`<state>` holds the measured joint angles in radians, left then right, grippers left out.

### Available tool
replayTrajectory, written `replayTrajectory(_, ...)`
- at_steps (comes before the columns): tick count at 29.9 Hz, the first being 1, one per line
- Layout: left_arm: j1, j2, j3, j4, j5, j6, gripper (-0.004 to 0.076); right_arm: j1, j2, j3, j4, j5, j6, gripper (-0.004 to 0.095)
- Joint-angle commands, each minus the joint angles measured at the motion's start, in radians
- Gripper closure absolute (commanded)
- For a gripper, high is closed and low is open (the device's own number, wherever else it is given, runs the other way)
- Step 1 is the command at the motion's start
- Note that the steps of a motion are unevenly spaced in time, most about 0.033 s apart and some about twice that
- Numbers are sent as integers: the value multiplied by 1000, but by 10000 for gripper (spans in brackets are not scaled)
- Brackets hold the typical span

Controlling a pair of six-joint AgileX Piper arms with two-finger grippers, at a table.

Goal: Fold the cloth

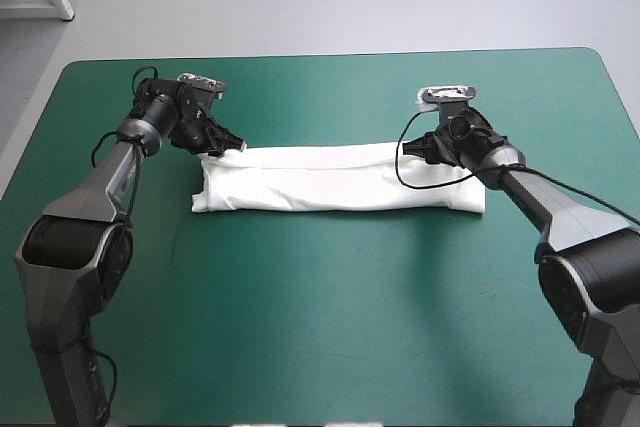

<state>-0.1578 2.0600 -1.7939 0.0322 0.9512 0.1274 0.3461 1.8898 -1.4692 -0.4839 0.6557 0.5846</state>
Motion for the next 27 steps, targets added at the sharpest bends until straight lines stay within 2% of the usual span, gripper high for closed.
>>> replayTrajectory(1,1,-64,-64,9,3,-21,153,-13,-91,-42,-25,-41,-4,134)
replayTrajectory(2,1,-65,-88,11,31,-21,153,-13,-111,-44,-32,-35,-5,110)
replayTrajectory(5,1,-77,-183,0,125,-21,171,-13,-177,-53,-34,-5,-13,127)
replayTrajectory(9,1,-101,-295,-87,241,-24,237,-18,-270,-55,2,36,-54,150)
replayTrajectory(12,1,-121,-315,-230,262,-1,326,-54,-330,-55,144,89,-165,153)
replayTrajectory(15,-7,-121,-313,-375,292,27,472,-130,-357,-55,344,145,-315,153)
replayTrajectory(20,-67,-121,-258,-412,273,58,726,-270,-359,-55,607,251,-534,175)
replayTrajectory(23,-117,-121,-200,-409,209,63,734,-345,-333,-55,749,319,-636,191)
replayTrajectory(27,-182,-121,-97,-409,81,63,734,-413,-279,-55,856,396,-717,193)
